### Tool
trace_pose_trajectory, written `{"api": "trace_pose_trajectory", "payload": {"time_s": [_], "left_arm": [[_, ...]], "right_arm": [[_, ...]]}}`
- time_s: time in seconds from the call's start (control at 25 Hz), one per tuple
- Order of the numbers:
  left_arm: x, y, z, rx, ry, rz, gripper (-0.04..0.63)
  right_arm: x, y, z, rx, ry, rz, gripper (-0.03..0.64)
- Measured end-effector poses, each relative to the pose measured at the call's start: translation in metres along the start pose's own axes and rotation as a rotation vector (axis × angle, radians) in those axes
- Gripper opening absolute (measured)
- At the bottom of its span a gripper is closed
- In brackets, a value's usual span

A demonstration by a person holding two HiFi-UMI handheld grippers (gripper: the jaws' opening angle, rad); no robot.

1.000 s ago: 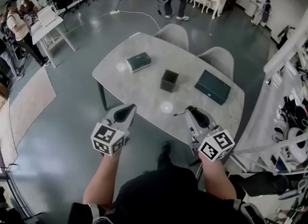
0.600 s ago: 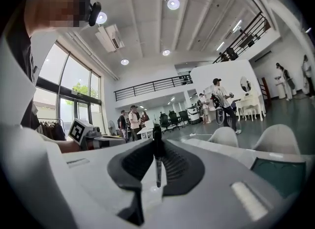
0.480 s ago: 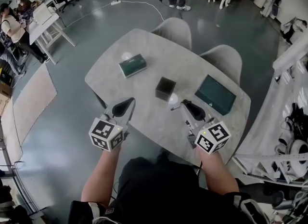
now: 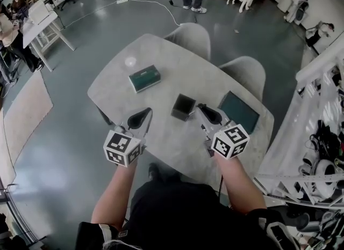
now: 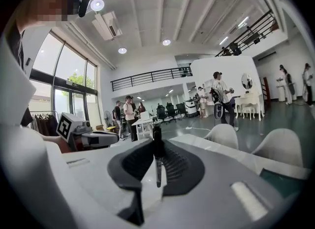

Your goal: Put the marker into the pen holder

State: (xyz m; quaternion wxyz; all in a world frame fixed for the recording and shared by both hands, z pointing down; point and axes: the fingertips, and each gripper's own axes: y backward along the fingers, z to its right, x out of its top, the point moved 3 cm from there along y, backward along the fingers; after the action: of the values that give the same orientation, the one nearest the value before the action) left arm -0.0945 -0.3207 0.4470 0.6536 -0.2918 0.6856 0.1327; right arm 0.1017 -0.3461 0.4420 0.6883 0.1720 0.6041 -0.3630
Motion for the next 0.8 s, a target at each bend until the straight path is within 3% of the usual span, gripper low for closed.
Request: {"api": "trace_pose_trajectory", "payload": {"time_s": [0.8], "left_arm": [[-0.036, -0.004, -0.032, -0.017, 0.07, -0.061, 0.011]], "right_arm": [[-0.058, -0.113, 0.033, -0.051, 0.041, -0.191, 0.051]]}}
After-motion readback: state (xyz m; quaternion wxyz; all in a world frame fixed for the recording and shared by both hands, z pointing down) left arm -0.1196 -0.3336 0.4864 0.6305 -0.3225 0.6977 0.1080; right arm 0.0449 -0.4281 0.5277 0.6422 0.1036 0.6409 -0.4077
